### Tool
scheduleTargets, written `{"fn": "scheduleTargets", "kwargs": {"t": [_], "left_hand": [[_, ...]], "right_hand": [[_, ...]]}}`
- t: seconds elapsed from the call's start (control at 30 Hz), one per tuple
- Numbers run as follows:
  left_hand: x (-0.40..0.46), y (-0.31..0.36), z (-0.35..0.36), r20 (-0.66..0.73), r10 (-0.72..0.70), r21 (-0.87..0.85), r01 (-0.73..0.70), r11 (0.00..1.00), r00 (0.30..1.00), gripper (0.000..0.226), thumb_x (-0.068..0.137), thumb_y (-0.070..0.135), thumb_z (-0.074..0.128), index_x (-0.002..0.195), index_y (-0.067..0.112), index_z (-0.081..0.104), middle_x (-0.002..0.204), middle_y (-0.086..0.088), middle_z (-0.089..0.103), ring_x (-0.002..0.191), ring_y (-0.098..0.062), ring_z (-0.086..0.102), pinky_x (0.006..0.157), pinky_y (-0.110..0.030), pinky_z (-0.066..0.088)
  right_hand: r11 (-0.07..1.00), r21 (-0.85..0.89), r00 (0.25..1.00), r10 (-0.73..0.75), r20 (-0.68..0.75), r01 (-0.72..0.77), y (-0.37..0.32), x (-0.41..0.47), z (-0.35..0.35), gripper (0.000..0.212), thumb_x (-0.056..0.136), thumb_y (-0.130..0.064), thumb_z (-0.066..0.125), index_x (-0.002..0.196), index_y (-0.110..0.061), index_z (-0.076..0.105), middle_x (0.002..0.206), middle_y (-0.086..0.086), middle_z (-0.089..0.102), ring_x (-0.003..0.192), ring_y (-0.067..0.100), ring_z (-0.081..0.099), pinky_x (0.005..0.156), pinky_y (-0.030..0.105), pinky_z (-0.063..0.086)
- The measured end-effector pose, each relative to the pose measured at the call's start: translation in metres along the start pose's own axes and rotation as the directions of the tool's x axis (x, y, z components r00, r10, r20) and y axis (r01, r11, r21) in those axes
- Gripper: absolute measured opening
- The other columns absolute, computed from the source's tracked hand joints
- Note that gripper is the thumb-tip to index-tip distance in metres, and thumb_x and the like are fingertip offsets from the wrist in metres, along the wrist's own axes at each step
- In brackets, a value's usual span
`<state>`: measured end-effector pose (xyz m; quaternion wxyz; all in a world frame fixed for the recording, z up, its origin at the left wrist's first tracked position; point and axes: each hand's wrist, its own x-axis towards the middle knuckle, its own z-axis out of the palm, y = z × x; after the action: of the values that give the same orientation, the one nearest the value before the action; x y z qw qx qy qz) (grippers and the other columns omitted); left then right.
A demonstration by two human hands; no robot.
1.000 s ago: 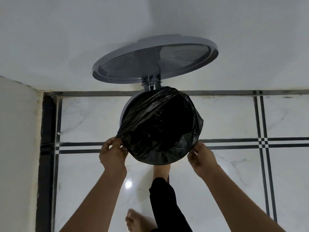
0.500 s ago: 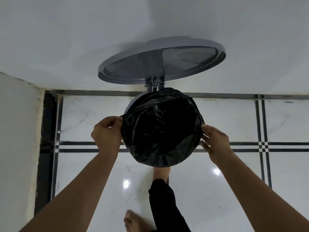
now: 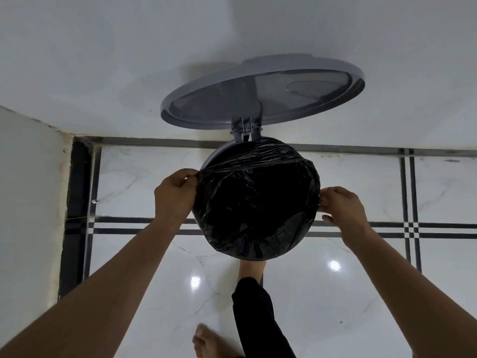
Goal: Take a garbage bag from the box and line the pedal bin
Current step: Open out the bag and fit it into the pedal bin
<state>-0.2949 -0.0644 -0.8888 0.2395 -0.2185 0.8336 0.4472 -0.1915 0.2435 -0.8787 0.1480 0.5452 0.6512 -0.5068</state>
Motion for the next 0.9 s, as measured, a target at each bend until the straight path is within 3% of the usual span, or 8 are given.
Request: {"fn": "scheduleTargets", "kwargs": {"t": [0.13, 0.3, 0.47, 0.57, 0.63, 0.7, 0.8, 0.9], "left_hand": [[0.001, 0.005, -0.001, 0.068, 0.079, -0.03, -0.077, 0.997, 0.995, 0.03, 0.089, 0.039, 0.073, 0.118, 0.043, 0.072, 0.093, 0.015, 0.078, 0.099, -0.003, 0.07, 0.096, -0.025, 0.049], [0.009, 0.013, 0.003, -0.044, 0.265, 0.065, -0.262, 0.963, 0.963, 0.019, 0.088, 0.023, 0.075, 0.103, 0.033, 0.081, 0.083, 0.02, 0.075, 0.084, 0.003, 0.071, 0.1, -0.026, 0.052], [0.021, 0.024, 0.012, -0.081, 0.295, 0.12, -0.284, 0.951, 0.952, 0.012, 0.092, 0.022, 0.07, 0.095, 0.025, 0.082, 0.088, 0.01, 0.077, 0.083, -0.004, 0.069, 0.085, 0.002, 0.037], [0.022, 0.027, 0.016, -0.087, 0.251, 0.111, -0.241, 0.964, 0.964, 0.014, 0.093, 0.021, 0.066, 0.089, 0.029, 0.077, 0.082, 0.015, 0.073, 0.078, 0.0, 0.066, 0.074, 0.008, 0.032], [0.023, 0.027, 0.017, -0.082, 0.247, 0.106, -0.238, 0.965, 0.966, 0.013, 0.092, 0.019, 0.066, 0.089, 0.03, 0.074, 0.083, 0.016, 0.072, 0.08, -0.003, 0.068, 0.072, 0.005, 0.036], [0.024, 0.027, 0.018, -0.036, 0.286, 0.097, -0.282, 0.955, 0.957, 0.015, 0.091, 0.021, 0.068, 0.099, 0.032, 0.073, 0.094, 0.011, 0.074, 0.084, -0.01, 0.071, 0.081, -0.008, 0.048], [0.026, 0.028, 0.018, 0.041, 0.437, 0.179, -0.436, 0.882, 0.899, 0.029, 0.089, 0.026, 0.072, 0.115, 0.037, 0.073, 0.118, 0.005, 0.067, 0.093, -0.019, 0.072, 0.097, -0.035, 0.055], [0.027, 0.031, 0.019, 0.067, 0.525, 0.287, -0.52, 0.804, 0.849, 0.03, 0.092, 0.024, 0.073, 0.121, 0.031, 0.076, 0.118, -0.001, 0.065, 0.096, -0.021, 0.07, 0.099, -0.031, 0.051]], "right_hand": [[0.896, -0.386, 0.974, -0.223, 0.039, 0.221, -0.012, 0.004, -0.002, 0.024, 0.092, -0.049, 0.057, 0.105, -0.029, 0.062, 0.081, 0.006, 0.077, 0.079, 0.022, 0.074, 0.081, 0.038, 0.058], [0.629, -0.711, 0.924, -0.374, 0.077, 0.314, -0.04, 0.018, -0.002, 0.028, 0.094, -0.052, 0.049, 0.097, -0.035, 0.071, 0.079, 0.002, 0.074, 0.075, 0.024, 0.069, 0.074, 0.034, 0.058], [0.675, -0.654, 0.931, -0.34, 0.135, 0.341, -0.069, 0.022, 0.013, 0.016, 0.086, -0.025, 0.057, 0.091, -0.028, 0.071, 0.07, -0.006, 0.073, 0.072, 0.009, 0.07, 0.051, 0.002, 0.037], [0.738, -0.576, 0.927, -0.363, 0.099, 0.35, -0.075, 0.024, 0.019, 0.02, 0.087, -0.027, 0.058, 0.096, -0.025, 0.076, 0.081, -0.004, 0.076, 0.081, 0.014, 0.072, 0.07, 0.005, 0.047], [0.804, -0.481, 0.932, -0.351, 0.088, 0.348, -0.077, 0.028, 0.021, 0.021, 0.086, -0.039, 0.066, 0.1, -0.029, 0.078, 0.093, -0.005, 0.078, 0.095, 0.018, 0.072, 0.092, 0.027, 0.055], [0.85, -0.379, 0.931, -0.344, 0.124, 0.364, -0.081, 0.026, 0.025, 0.027, 0.081, -0.044, 0.075, 0.107, -0.036, 0.075, 0.095, -0.011, 0.076, 0.095, 0.013, 0.07, 0.094, 0.029, 0.054], [0.695, -0.494, 0.845, -0.5, 0.191, 0.523, -0.081, 0.021, 0.031, 0.038, 0.08, -0.032, 0.079, 0.117, -0.04, 0.07, 0.099, -0.014, 0.074, 0.092, 0.008, 0.068, 0.089, 0.026, 0.053], [0.56, -0.576, 0.766, -0.612, 0.197, 0.596, -0.074, 0.022, 0.035, 0.031, 0.081, -0.024, 0.081, 0.11, -0.033, 0.076, 0.091, -0.006, 0.077, 0.083, 0.012, 0.072, 0.086, 0.026, 0.056]]}}
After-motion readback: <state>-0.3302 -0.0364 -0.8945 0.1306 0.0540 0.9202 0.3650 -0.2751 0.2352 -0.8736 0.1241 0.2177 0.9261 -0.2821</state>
